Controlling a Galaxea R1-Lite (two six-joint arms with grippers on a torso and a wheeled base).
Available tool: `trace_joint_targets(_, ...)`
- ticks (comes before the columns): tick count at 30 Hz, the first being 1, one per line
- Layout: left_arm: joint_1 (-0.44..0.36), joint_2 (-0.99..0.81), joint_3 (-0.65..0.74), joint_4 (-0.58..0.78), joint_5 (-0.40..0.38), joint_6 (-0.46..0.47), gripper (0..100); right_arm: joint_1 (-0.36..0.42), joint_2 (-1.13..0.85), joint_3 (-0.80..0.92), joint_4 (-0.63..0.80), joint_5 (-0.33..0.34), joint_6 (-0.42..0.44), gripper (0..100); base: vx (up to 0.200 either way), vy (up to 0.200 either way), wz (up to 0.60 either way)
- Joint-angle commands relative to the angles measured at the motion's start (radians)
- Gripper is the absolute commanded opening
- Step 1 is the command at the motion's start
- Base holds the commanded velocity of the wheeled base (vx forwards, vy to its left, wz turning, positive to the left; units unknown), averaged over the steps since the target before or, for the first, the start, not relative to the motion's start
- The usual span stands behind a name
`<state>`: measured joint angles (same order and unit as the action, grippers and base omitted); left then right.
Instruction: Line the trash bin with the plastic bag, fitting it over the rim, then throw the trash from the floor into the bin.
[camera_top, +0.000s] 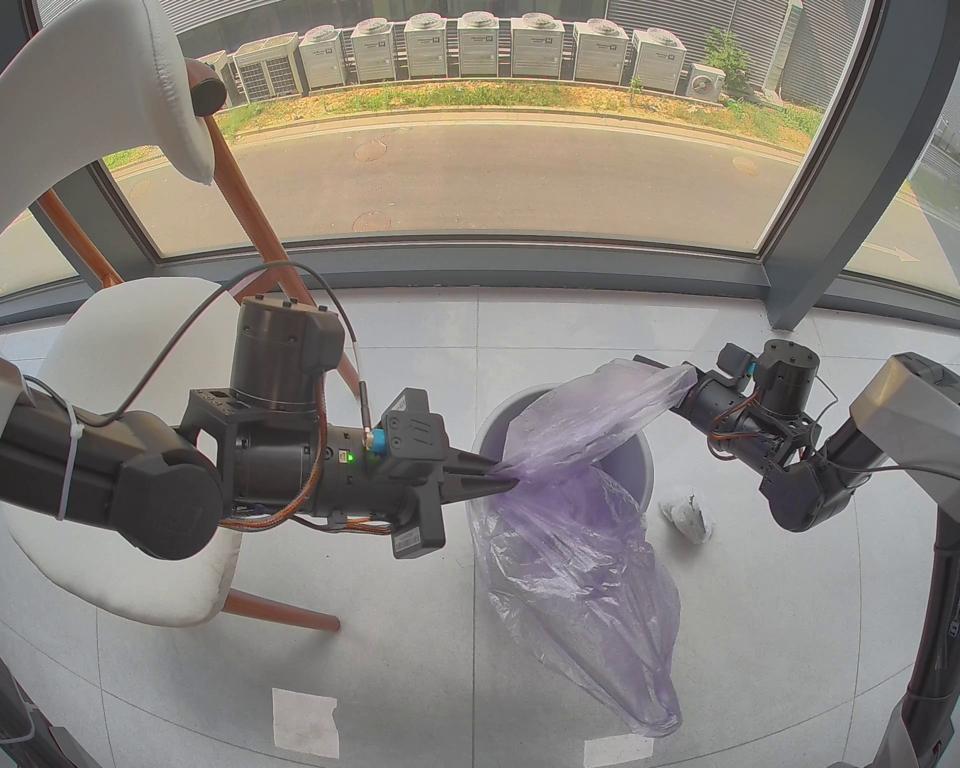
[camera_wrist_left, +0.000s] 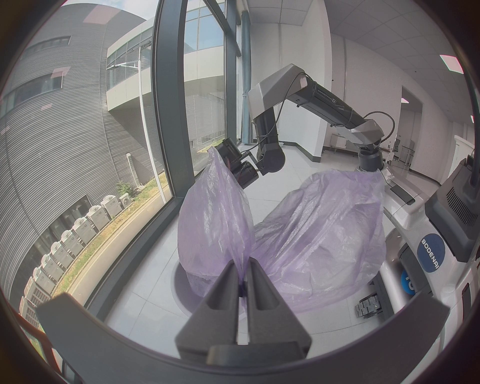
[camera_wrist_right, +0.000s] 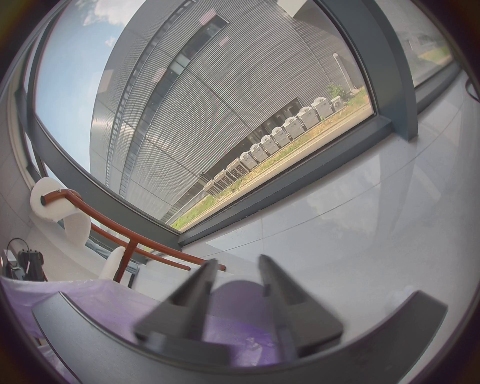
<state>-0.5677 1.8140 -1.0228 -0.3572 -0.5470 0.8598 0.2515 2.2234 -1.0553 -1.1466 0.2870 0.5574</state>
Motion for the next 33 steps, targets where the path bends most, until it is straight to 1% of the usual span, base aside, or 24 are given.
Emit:
trace_joint_targets(1,0.006,-0.007,-0.007,0.014,-0.005,-0.002,0,0.042,0.076,-0.061,-0.008,0.001,0.044,0,0.000,0.000,0.00)
trace_joint_targets(7,0.018,-0.009,-0.010,0.014,-0.007,-0.002,0,0.111,0.084,-0.058,-0.013,0.012,0.053,0,0.000,0.000,0.00)
trace_joint_targets(8,0.018,-0.009,-0.010,0.014,-0.007,-0.002,0,0.111,0.084,-0.058,-0.013,0.012,0.053,0,0.000,0.000,0.00)
trace_joint_targets(9,0.020,-0.005,-0.011,0.012,-0.007,-0.004,0,0.129,0.085,-0.040,-0.021,0.029,0.052,0,0.000,0.000,0.00)
trace_joint_targets(12,0.031,-0.002,-0.020,0.012,-0.008,-0.004,0,0.140,0.088,-0.006,-0.039,0.050,0.045,0,0.000,0.000,0.00)
trace_joint_targets(16,0.048,0.005,-0.040,0.012,-0.010,-0.005,0,0.141,0.088,0.051,-0.050,0.063,0.038,0,0.000,0.000,0.00)
trace_joint_targets(22,0.086,0.047,-0.074,0.004,-0.008,-0.033,0,0.138,0.091,0.123,-0.099,0.090,0.009,0,0.000,0.000,0.00)
trace_joint_targets(25,0.106,0.087,-0.111,-0.005,-0.008,-0.073,0,0.138,0.087,0.186,-0.108,0.113,0.001,0,0.000,0.000,0.00)
trace_joint_targets(26,0.117,0.117,-0.142,-0.026,-0.007,-0.102,0,0.138,0.084,0.225,-0.113,0.130,-0.010,0,0.000,0.000,0.00)
trace_joint_targets(27,0.118,0.122,-0.149,-0.031,-0.007,-0.107,0,0.138,0.082,0.232,-0.113,0.135,-0.011,0,0.000,0.000,0.00)
trace_joint_targets(28,0.120,0.162,-0.191,-0.060,-0.001,-0.156,0,0.138,0.079,0.252,-0.122,0.153,-0.022,0,0.000,0.000,0.00)
trace_joint_targets(30,0.120,0.195,-0.224,-0.095,0.007,-0.216,0,0.130,0.085,0.235,-0.148,0.155,-0.024,0,0.000,0.000,0.00)
trace_joint_targets(32,0.111,0.209,-0.255,-0.114,0.035,-0.289,0,0.114,0.085,0.178,-0.159,0.152,-0.021,0,0.000,0.000,0.00)
trace_joint_targets(33,0.109,0.211,-0.261,-0.114,0.042,-0.308,0,0.109,0.084,0.166,-0.157,0.150,-0.019,0,0.000,0.000,0.00)
